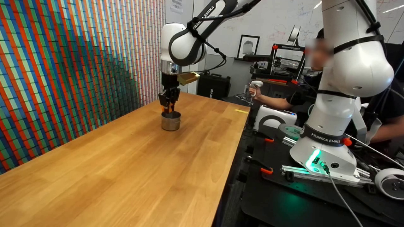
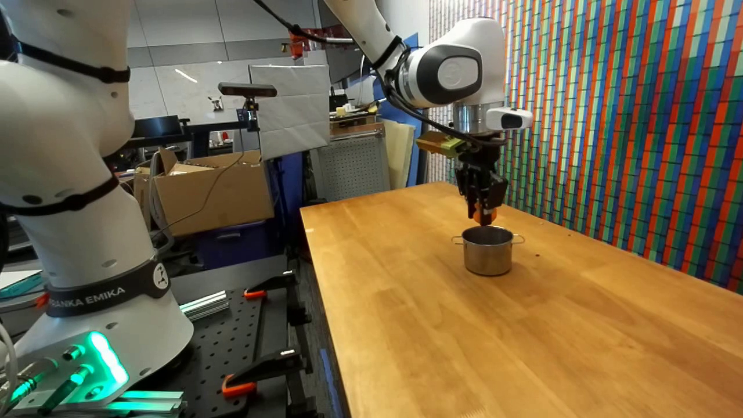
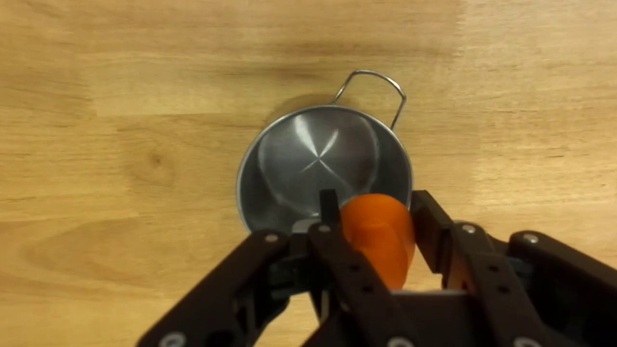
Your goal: Pick the orange object and put it in the pot
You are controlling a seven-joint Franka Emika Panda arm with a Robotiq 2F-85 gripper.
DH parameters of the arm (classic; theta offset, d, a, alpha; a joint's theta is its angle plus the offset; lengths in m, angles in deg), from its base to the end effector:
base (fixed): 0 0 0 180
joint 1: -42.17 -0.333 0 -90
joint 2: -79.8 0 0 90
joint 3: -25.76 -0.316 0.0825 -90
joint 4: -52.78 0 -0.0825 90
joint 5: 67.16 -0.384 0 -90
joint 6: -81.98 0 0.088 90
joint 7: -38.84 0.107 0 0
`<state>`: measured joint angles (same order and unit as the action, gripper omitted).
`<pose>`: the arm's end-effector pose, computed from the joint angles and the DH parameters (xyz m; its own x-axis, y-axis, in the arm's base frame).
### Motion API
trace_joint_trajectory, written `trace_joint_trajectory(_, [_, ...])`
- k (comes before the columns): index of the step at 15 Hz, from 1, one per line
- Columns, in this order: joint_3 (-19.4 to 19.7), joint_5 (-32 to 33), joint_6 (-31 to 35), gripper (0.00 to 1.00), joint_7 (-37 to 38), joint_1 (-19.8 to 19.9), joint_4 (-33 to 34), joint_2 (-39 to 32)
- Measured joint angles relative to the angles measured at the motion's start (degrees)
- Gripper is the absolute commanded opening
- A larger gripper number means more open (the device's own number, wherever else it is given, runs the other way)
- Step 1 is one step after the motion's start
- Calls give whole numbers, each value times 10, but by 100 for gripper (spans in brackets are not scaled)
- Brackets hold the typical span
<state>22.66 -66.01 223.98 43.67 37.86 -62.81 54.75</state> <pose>0.6015 0.0774 0.2353 0.9982 0.0551 0.0236 0.0554 -0.9984 -0.0122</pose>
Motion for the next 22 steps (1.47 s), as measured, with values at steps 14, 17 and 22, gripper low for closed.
trace_joint_trajectory(14, [53, 43, -198, 100, -11, 15, 125, 29])
trace_joint_trajectory(17, [53, 44, -320, 100, -52, 27, 160, 70])
trace_joint_trajectory(22, [53, 43, -452, 100, -93, 38, 166, 137])
